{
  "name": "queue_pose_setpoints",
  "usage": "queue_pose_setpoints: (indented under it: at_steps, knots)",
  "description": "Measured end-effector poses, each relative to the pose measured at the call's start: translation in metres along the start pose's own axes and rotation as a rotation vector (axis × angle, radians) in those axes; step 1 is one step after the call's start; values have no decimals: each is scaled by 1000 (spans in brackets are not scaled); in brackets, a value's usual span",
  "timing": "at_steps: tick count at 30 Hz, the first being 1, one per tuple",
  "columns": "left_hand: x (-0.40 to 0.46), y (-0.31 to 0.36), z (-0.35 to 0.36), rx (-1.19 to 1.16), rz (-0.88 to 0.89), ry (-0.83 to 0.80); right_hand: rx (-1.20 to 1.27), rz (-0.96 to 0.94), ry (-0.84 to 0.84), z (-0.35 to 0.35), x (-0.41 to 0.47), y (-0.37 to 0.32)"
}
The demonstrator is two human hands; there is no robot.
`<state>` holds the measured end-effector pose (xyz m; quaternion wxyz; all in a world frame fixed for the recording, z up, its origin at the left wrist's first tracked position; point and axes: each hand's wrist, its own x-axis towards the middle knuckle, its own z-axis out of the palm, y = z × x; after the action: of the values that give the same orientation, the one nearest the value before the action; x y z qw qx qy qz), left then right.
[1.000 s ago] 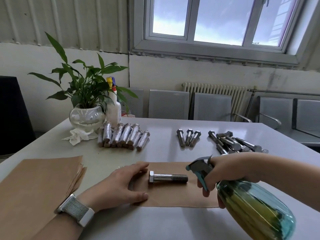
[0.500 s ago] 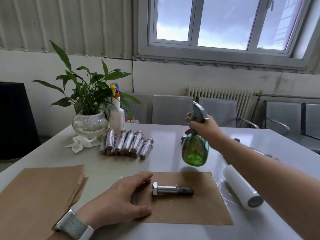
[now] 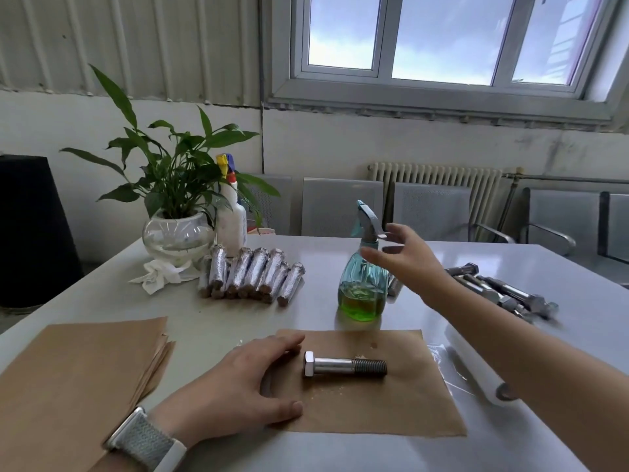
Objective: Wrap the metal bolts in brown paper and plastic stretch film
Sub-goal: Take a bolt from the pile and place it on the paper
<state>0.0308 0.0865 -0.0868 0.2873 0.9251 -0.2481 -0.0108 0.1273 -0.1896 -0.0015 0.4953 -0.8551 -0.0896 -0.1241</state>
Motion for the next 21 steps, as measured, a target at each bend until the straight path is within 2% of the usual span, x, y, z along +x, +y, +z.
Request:
queue_pose_setpoints:
  at_steps: [2,3,6,8,11,15,18,21]
  knots:
    - [0,-1,1,1,7,7,-253,-211,18,-18,-39,-3]
    - [0,-2,1,8,17,10,-378,-348,-50,-26,-62,-4]
    - [0,-1,1,11,44,34,-777,-667,-402,-33,-125,0]
    - [1,2,-1,17,76,63,-1014,-810,-512,-27,-145,7]
    - [0,10,0,48,155,150,-1038,-785,-573,-13,-153,9]
    - [0,20,2,42,213,185,-1103,-786,-464,2,-150,10]
    - [-1,22,1,73,211,175,-1129,-682,-406,9,-146,4]
    - [-1,21,1,111,206,165,-1079,-642,-492,7,-145,1]
